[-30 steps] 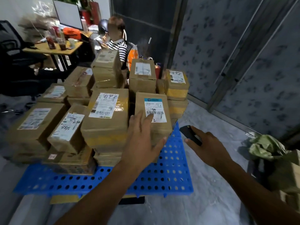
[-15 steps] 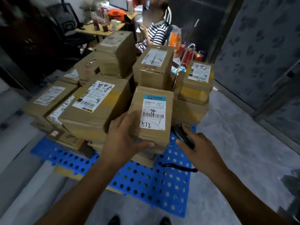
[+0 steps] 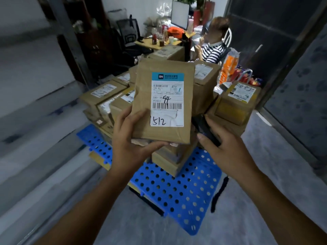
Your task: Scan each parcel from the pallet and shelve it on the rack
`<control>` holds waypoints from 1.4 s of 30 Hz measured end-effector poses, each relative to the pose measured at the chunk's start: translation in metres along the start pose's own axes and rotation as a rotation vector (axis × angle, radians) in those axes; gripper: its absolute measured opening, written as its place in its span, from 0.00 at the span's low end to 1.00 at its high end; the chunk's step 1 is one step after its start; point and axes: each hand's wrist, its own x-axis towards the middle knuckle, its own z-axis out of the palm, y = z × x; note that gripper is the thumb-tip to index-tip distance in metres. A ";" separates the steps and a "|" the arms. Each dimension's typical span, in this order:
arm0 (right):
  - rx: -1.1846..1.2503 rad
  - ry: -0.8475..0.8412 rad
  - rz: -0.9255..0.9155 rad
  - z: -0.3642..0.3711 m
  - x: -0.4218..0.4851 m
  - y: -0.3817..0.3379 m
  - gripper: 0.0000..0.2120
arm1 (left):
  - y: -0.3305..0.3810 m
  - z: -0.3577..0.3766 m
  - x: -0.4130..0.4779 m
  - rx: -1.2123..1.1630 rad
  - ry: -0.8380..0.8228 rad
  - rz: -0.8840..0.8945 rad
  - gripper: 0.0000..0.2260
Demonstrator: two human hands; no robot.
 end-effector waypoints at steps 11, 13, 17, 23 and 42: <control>-0.484 -0.265 -0.552 0.097 -0.065 -0.209 0.35 | -0.016 -0.281 -0.101 0.517 0.137 0.088 0.39; -0.564 -0.301 -0.631 0.123 -0.085 -0.237 0.35 | -0.011 -0.329 -0.134 0.646 0.134 0.066 0.37; -0.624 -0.354 -0.739 0.167 -0.121 -0.288 0.33 | 0.007 -0.411 -0.198 0.854 0.145 0.020 0.33; -0.691 -0.395 -0.899 0.217 -0.155 -0.359 0.33 | 0.024 -0.503 -0.259 1.025 0.194 -0.071 0.32; 0.210 -0.695 -0.936 0.519 -0.090 -0.624 0.32 | -0.045 -0.731 -0.249 0.726 0.858 -0.422 0.36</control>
